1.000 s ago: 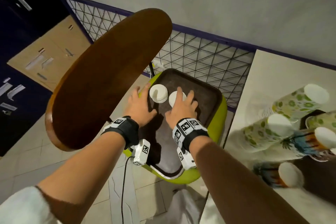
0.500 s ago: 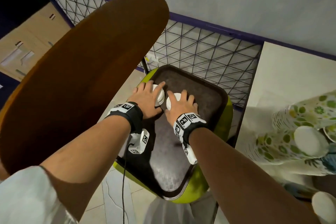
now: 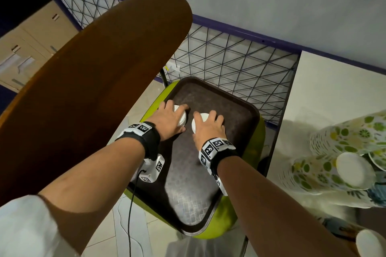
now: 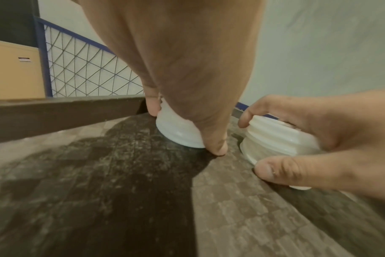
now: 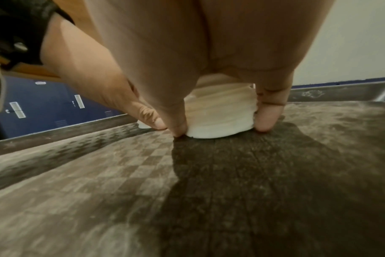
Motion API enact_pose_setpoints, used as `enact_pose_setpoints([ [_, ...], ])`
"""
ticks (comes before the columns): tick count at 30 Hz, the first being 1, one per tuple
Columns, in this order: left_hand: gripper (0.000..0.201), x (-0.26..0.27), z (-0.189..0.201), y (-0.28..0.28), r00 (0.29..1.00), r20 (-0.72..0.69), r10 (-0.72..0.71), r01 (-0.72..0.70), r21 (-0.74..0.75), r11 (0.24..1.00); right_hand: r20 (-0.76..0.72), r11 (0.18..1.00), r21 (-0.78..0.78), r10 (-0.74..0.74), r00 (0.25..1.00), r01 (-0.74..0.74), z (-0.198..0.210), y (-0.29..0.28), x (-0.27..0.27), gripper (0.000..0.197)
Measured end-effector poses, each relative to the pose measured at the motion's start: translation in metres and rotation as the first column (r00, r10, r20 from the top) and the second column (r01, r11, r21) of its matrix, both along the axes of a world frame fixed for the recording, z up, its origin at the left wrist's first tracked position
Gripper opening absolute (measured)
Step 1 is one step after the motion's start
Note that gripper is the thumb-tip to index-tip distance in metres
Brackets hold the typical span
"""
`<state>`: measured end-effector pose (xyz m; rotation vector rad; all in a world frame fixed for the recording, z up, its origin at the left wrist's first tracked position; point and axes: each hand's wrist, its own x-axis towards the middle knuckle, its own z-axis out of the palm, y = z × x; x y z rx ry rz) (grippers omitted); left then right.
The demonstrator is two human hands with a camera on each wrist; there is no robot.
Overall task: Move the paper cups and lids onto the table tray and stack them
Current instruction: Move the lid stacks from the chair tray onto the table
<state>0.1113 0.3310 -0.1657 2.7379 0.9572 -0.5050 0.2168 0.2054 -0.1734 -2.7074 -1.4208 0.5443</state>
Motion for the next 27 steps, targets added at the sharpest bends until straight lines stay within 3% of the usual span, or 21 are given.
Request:
enact_pose_setpoints([
  [7, 0.077, -0.002, 0.009, -0.012, 0.998, -0.038, 0.047, -0.047, 0.011, 0.999, 0.013, 0.994, -0.102, -0.024, 1.0, 0.025, 0.007, 0.001, -0.006, 0.072],
  [16, 0.063, -0.015, 0.048, -0.029, 0.988, -0.025, 0.151, -0.151, -0.024, 0.988, -0.012, 0.993, -0.069, -0.093, 0.996, 0.092, 0.044, -0.006, -0.008, 0.071],
  [20, 0.068, -0.014, 0.089, -0.039, 0.979, -0.026, 0.204, -0.205, -0.046, 0.978, -0.073, 0.993, -0.017, -0.119, 0.99, 0.118, 0.092, -0.014, -0.009, 0.071],
  [27, 0.076, -0.019, 0.196, -0.101, 0.974, 0.092, 0.205, -0.201, -0.052, 0.978, -0.191, 0.974, 0.163, -0.123, 0.974, 0.155, 0.223, -0.089, -0.006, 0.068],
])
